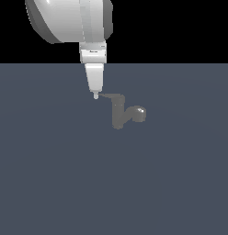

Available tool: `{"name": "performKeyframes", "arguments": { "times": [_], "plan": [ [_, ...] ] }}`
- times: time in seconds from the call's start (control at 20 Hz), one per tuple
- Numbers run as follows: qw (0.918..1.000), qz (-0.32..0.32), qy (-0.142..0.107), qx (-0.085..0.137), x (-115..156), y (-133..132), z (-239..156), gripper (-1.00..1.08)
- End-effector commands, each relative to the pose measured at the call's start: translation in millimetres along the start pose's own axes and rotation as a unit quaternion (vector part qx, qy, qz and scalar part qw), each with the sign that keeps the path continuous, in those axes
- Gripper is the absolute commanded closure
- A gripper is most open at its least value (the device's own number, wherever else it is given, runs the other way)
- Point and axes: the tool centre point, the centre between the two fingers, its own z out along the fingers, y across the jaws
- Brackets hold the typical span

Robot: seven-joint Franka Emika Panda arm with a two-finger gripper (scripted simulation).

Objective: Turn on the faucet by rotating a designated handle.

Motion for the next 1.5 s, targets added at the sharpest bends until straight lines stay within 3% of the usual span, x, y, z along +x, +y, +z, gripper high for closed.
{"name": "performKeyframes", "arguments": {
  "times": [0.0,0.6,0.7,1.35,1.4,1.45],
  "plan": [
    [1.0,0.007,0.002,-0.003,13,10,1,1.08],
    [1.0,0.007,0.002,-0.004,37,49,2,1.08],
    [1.0,0.0,0.0,-0.001,27,43,-1,1.08],
    [1.0,0.006,0.002,-0.004,113,64,1,1.08],
    [1.0,0.006,0.002,-0.004,113,64,1,1.08],
    [0.9998,-0.017,-0.004,-0.003,79,56,-1,1.08]
  ]
}}
